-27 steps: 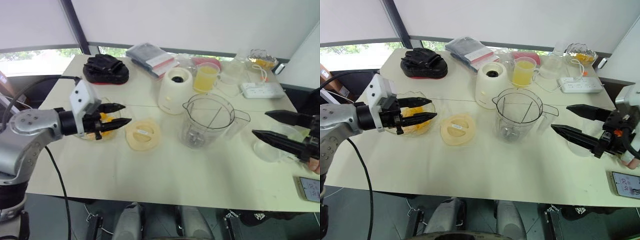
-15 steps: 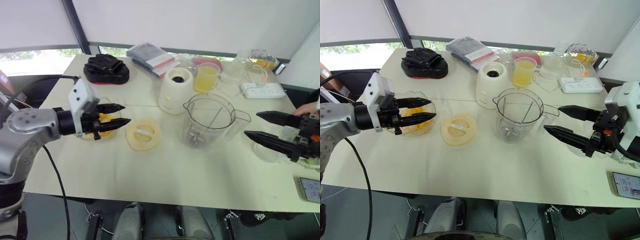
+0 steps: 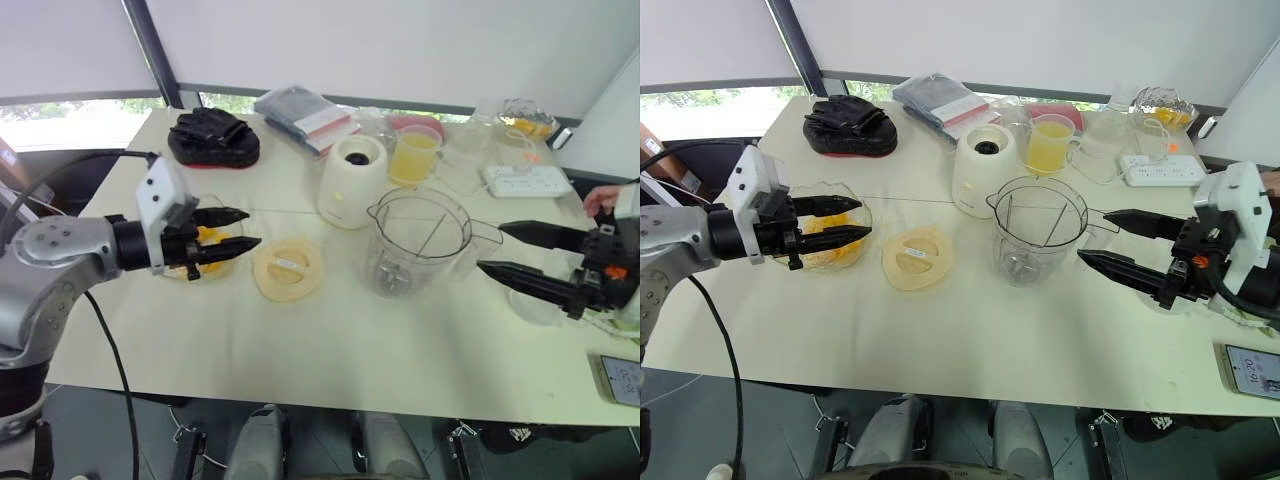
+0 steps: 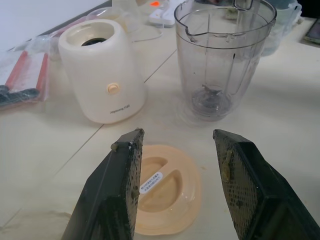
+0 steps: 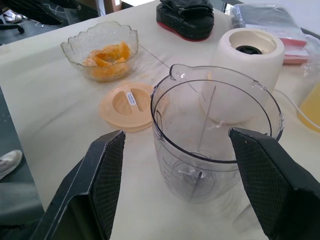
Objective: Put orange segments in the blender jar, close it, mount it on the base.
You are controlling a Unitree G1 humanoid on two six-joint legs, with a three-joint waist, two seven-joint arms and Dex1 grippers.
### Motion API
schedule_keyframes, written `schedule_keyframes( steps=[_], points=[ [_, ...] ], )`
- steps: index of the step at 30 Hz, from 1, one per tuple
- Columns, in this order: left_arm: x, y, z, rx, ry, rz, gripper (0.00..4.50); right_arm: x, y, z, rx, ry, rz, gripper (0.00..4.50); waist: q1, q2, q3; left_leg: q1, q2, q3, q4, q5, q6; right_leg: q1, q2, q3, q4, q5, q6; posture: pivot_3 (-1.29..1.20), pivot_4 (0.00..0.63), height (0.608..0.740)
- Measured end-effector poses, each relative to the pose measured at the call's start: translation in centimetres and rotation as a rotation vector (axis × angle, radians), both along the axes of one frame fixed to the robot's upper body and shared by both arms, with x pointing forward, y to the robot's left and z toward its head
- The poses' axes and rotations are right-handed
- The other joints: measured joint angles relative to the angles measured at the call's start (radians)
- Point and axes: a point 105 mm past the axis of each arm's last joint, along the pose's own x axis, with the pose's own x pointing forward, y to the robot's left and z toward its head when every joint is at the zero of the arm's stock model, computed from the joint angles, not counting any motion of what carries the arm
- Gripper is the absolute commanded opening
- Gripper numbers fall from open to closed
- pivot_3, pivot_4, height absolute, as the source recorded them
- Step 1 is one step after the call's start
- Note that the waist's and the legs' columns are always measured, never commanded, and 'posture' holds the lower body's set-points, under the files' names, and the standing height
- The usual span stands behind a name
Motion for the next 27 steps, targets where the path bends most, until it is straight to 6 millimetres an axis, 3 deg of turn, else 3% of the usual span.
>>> schedule_keyframes(
  steps=[12,20,27],
  points=[
    [1.2,0.9,0.1,0.034,-0.008,0.019,2.29,0.3,0.5,-0.8,0.079,-0.036,-0.019,3.46,0.0,0.0,0.0,0.0,0.0,0.0,0.0,0.0,0.0,0.0,0.0,0.0,0.0,0.0,0.0,0.0,0.15,0.74],
    [3.2,4.6,1.0,0.144,0.014,0.114,2.29,0.5,4.5,1.0,0.193,-0.123,0.125,3.46,-0.005,-0.001,0.001,0.0,0.0,0.0,0.0,0.0,0.0,-0.001,0.001,0.0,0.001,0.0,0.0,0.0,0.15,0.74],
    [4.3,8.3,0.8,0.215,0.115,0.147,2.29,0.2,9.1,0.3,0.297,-0.087,0.291,3.46,-0.001,-0.001,0.001,-0.003,0.0,0.001,-0.001,0.0,0.0,-0.004,0.0,-0.001,0.001,0.0,0.0,0.0,0.15,0.74]
  ],
)
